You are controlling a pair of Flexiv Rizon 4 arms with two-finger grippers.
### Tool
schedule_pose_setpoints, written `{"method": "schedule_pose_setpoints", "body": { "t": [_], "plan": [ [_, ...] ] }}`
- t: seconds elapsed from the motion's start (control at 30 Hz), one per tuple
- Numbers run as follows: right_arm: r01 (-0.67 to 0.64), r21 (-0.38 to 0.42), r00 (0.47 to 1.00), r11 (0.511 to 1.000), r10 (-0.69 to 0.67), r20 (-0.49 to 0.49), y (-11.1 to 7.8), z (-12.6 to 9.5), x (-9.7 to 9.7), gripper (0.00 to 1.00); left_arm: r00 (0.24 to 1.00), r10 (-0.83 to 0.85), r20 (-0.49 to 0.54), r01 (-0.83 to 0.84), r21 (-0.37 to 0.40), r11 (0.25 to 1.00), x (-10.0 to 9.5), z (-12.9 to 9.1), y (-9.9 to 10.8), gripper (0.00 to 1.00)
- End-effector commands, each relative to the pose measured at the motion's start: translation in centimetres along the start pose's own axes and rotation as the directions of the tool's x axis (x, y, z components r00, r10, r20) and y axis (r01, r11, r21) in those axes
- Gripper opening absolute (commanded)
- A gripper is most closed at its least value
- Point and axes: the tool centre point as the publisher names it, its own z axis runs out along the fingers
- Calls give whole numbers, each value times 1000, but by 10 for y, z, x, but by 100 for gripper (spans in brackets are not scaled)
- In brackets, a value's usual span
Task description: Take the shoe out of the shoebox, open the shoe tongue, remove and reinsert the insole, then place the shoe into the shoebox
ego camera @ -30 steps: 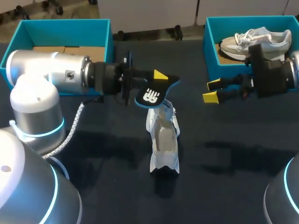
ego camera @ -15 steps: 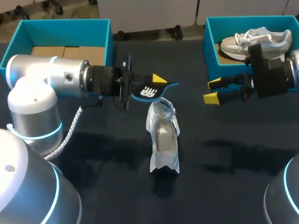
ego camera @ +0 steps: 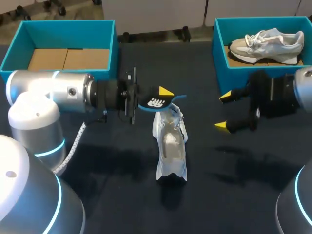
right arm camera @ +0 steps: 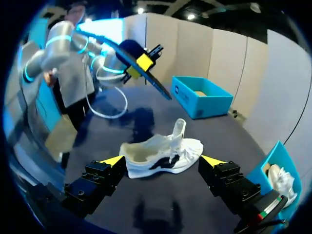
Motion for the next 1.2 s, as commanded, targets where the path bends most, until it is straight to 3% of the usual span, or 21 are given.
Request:
{"method": "schedule_pose_setpoints", "body": {
  "t": [0.03,0.57,0.6,0.67,0.8,0.83,1.0,1.2],
  "plan": [
    [134,148,991,980,-137,11,3,2,5,100,1000,-7,14,7,-11,1000,15,3,-3,0],
    [149,173,989,974,-149,-10,3,4,4,100,998,-43,45,44,-12,999,46,9,11,0],
    [150,180,988,972,-153,3,2,5,4,100,998,-43,47,44,-12,999,47,9,12,0],
    [159,270,986,949,-165,-3,-11,13,-2,100,997,-54,56,54,-4,999,52,11,14,0],
    [223,290,972,931,-233,0,-19,19,-5,100,996,-50,70,50,-1,999,57,12,18,0],
    [222,339,972,914,-234,-6,-22,23,-5,100,996,-52,70,53,-2,999,59,12,20,0],
    [263,381,961,887,-276,-21,-32,35,-2,100,996,-58,68,59,-1,998,66,14,24,0],
    [270,369,958,889,-288,-8,-41,51,4,100,997,-48,58,50,-35,998,74,13,36,0]
  ]
}}
